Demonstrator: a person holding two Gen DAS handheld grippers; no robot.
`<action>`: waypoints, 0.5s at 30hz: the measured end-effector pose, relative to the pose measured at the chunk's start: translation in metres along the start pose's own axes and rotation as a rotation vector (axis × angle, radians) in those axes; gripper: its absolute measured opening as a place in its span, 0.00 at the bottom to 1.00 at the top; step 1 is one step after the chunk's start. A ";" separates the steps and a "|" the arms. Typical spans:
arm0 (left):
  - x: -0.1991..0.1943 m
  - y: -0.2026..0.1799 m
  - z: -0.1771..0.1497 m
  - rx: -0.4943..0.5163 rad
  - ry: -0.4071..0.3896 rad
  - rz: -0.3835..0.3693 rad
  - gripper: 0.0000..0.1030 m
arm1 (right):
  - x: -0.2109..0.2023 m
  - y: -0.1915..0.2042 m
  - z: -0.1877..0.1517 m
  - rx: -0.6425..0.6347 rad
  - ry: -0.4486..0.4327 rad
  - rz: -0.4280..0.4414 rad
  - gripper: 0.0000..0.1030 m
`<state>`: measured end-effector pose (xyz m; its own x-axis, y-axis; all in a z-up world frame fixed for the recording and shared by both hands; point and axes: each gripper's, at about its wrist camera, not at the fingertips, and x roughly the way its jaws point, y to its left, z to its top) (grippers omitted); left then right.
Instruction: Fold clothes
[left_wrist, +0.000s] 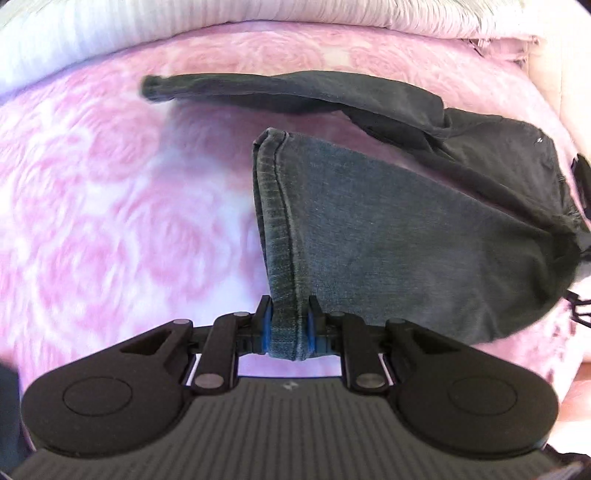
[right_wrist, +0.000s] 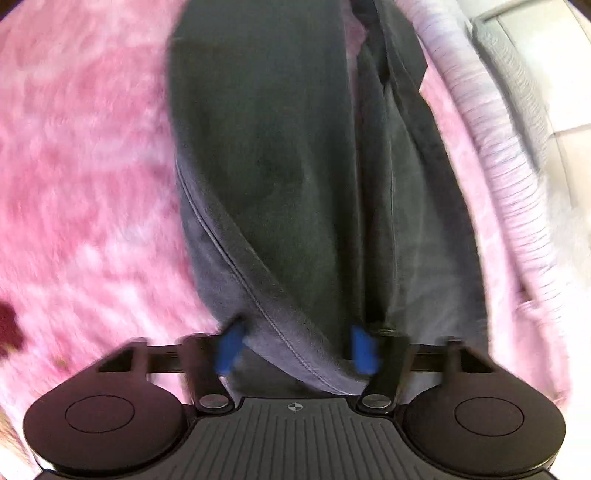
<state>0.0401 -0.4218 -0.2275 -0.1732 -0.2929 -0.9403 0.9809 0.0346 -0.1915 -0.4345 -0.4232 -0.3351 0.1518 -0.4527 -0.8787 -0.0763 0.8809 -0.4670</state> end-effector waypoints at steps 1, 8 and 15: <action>-0.012 -0.001 -0.012 -0.019 0.016 -0.004 0.14 | -0.003 0.000 0.002 -0.002 0.005 0.027 0.35; -0.052 -0.012 -0.100 -0.117 0.166 -0.027 0.15 | -0.070 0.013 -0.001 0.107 -0.107 0.064 0.30; -0.053 -0.056 -0.130 0.309 0.084 0.194 0.42 | -0.079 0.044 -0.010 0.125 -0.070 0.016 0.63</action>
<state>-0.0167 -0.2836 -0.2033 0.0244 -0.2294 -0.9730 0.9744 -0.2121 0.0745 -0.4600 -0.3497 -0.2874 0.2206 -0.4314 -0.8748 0.0437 0.9003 -0.4330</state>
